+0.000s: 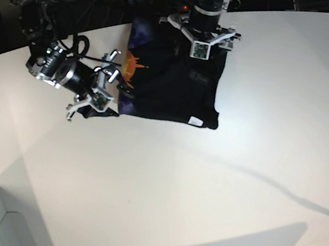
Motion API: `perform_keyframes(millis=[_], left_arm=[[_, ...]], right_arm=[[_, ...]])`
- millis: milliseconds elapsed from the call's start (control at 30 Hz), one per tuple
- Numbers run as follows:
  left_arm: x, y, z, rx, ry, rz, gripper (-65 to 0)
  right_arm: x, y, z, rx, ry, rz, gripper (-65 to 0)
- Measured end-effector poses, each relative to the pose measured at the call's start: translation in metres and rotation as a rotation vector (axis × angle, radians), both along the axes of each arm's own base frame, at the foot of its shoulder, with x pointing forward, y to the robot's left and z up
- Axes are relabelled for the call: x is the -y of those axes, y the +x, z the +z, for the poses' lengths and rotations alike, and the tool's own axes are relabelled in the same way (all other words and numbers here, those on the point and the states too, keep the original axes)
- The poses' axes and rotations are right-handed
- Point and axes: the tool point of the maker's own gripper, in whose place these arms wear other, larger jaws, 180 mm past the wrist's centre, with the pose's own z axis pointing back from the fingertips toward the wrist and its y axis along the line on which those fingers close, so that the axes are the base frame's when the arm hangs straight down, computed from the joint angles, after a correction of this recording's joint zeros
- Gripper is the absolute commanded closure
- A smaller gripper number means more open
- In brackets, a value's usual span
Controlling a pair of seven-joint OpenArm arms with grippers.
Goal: Fold the T-shirt properly
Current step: 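Grasp the bundle's collar side with the left gripper and rotate it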
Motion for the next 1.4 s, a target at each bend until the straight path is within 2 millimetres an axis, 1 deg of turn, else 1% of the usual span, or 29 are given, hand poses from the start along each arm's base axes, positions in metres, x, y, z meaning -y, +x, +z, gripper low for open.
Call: perform_keyframes(millis=[100,200,267,300,367,433,500,600,700,800,867,933,1000,1067,1133,1167,1200,1233,1333,1400], left_arm=[[-0.037,0.014,0.001,0.029,0.070,0.083,-48.1],[-0.061,0.029,0.009,0.066,0.110,0.134,-48.1],[-0.081,0.037,0.015,0.092,0.137,0.179,-48.0],[-0.094,0.039,0.018,0.105,0.163,0.207,-48.0],[-0.112,0.040,0.022,0.115,0.189,0.251,-47.9],[-0.120,0.040,0.024,0.120,0.185,0.301,-47.9],[-0.124,0.043,0.027,0.131,0.170,0.335,-47.9],[-0.137,0.051,0.035,0.162,0.172,0.392,-47.9],[-0.150,0.070,0.050,0.227,0.167,0.448,-48.0],[-0.163,0.085,0.050,0.248,0.170,0.492,-48.1],[-0.165,0.088,0.049,0.249,0.170,0.498,-48.1],[-0.161,0.089,0.048,0.245,0.166,0.489,-48.1],[-0.148,0.090,0.043,0.231,0.116,0.468,-48.1],[-0.124,0.094,0.038,0.214,0.011,0.435,-48.1],[-0.101,0.102,0.038,0.202,-0.085,0.396,-48.1],[-0.094,0.108,0.041,0.212,-0.108,0.377,-48.2],[-0.091,0.114,0.043,0.228,-0.117,0.361,-48.2],[-0.088,0.117,0.040,0.220,-0.125,0.348,-48.2],[-0.077,0.118,0.029,0.173,-0.154,0.318,-48.2],[-0.075,0.122,0.027,0.171,-0.169,0.316,-48.2]], right_arm=[[0.000,0.000,0.000,0.000,-0.001,0.000,-34.8],[0.001,-0.001,-0.007,-0.021,-0.001,-0.003,-34.8],[0.001,-0.003,-0.010,-0.029,-0.004,-0.004,-34.8],[0.002,-0.002,-0.010,-0.029,-0.003,-0.004,-34.8],[0.003,-0.001,-0.012,-0.033,-0.005,-0.006,-34.8],[0.003,0.000,-0.011,-0.029,-0.005,-0.006,-34.8],[0.001,0.002,-0.009,-0.022,-0.001,-0.003,-34.8],[0.001,0.002,-0.009,-0.022,-0.003,-0.002,-34.8],[0.001,0.003,-0.009,-0.021,-0.003,-0.002,-34.8],[0.000,0.003,-0.008,-0.019,-0.001,-0.001,-34.8],[0.001,0.003,-0.008,-0.019,-0.003,-0.001,-34.8],[0.001,0.004,-0.008,-0.017,-0.002,-0.004,-34.8],[0.002,0.004,-0.008,-0.017,-0.003,-0.006,-34.8],[0.002,0.004,-0.008,-0.015,-0.002,-0.006,-34.8],[0.002,0.004,-0.008,-0.017,-0.002,-0.005,-34.8],[0.002,0.004,-0.008,-0.017,-0.002,-0.005,-34.8],[0.002,0.004,-0.008,-0.016,-0.003,-0.005,-34.8],[0.002,0.004,-0.008,-0.016,-0.003,-0.006,-34.8],[0.003,0.005,-0.008,-0.017,-0.004,-0.008,-34.8],[0.003,0.004,-0.008,-0.018,-0.003,-0.008,-34.8]])
